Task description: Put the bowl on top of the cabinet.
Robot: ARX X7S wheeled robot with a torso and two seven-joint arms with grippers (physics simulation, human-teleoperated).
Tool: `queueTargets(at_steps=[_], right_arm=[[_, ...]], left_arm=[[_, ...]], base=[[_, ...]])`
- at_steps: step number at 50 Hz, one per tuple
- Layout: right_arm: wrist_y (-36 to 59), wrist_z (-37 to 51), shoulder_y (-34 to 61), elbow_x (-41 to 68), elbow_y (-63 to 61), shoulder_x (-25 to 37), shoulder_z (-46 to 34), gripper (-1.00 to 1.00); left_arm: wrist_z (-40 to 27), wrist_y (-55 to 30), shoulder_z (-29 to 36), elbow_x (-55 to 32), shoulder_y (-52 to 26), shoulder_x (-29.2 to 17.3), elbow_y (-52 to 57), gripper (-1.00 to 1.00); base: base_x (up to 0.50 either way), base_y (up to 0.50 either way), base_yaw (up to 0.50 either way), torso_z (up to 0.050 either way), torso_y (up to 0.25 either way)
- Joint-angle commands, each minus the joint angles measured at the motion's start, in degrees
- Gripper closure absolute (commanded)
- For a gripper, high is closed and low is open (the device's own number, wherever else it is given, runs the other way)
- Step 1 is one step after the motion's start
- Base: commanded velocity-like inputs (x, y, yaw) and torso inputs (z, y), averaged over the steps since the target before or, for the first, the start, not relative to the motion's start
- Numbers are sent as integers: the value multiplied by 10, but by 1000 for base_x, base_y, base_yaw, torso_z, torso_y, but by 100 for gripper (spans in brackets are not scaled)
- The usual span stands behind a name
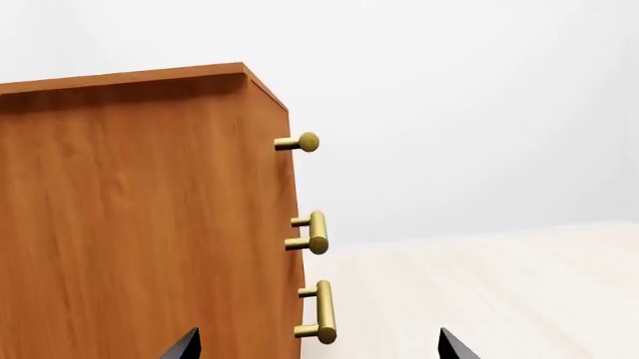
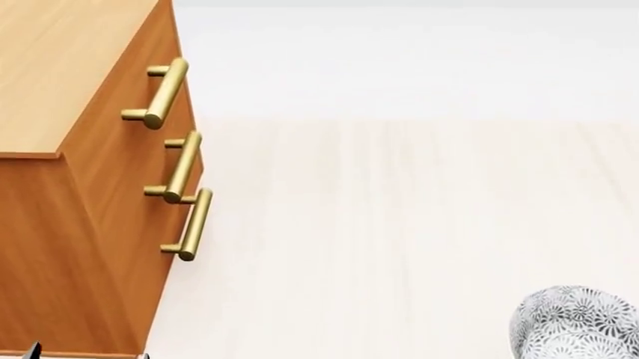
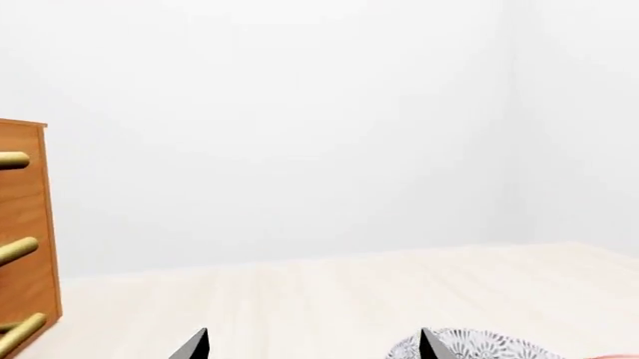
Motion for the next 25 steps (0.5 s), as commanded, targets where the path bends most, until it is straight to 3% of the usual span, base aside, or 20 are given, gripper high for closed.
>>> queueTargets(at_steps=[1,25], right_arm=[[1,9,1,2,0,0,0,-100],[-2,30,4,8,0,0,4,-100]], left_arm=[[-3,0,3,-3,-1,-3,0,-100],[-10,-20,9,-11,-13,-6,-5,-100]], base=[[109,0,0,0,0],[6,0,0,0,0]])
